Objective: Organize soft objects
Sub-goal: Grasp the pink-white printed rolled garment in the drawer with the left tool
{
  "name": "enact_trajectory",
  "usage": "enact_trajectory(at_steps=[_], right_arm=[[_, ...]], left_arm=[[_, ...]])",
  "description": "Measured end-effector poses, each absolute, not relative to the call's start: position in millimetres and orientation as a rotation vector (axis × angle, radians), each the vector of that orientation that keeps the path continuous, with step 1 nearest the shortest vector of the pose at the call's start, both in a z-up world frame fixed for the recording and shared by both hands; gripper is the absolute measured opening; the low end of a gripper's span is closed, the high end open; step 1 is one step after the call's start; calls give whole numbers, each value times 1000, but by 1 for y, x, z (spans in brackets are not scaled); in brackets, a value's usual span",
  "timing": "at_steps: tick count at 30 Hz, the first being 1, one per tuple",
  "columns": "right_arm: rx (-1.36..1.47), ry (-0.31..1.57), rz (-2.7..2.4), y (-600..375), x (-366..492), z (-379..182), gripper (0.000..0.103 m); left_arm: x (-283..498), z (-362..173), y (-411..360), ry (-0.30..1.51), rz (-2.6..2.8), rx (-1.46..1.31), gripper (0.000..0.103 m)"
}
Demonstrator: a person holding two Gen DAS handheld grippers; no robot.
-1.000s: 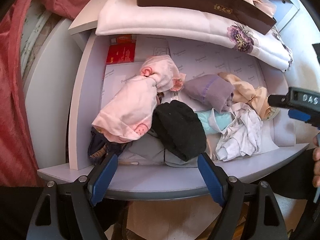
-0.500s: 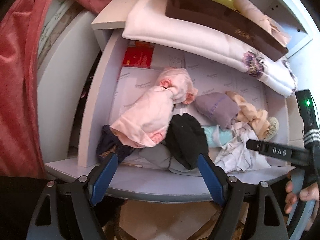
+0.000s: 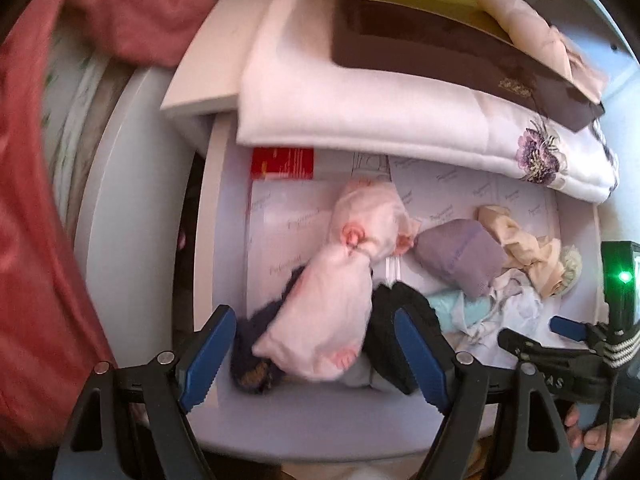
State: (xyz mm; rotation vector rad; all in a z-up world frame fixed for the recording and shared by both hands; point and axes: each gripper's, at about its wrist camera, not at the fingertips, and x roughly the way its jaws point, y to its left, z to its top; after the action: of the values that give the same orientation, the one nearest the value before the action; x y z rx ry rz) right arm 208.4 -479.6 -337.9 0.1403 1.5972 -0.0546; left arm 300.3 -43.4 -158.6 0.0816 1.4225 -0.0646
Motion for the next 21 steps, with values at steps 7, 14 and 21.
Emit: enact_trajectory(at_steps=[7, 14, 21], right_arm=[[126, 1605, -43, -471, 207, -345, 93], [122, 1607, -44, -476, 206, -355, 96], [99, 1600, -37, -474, 208, -356, 95]], left_arm=[[325, -177, -57, 1439, -134, 150, 69], [339, -206, -65, 1484, -166, 136, 67], [338, -229, -63, 1514, -171, 159, 40]])
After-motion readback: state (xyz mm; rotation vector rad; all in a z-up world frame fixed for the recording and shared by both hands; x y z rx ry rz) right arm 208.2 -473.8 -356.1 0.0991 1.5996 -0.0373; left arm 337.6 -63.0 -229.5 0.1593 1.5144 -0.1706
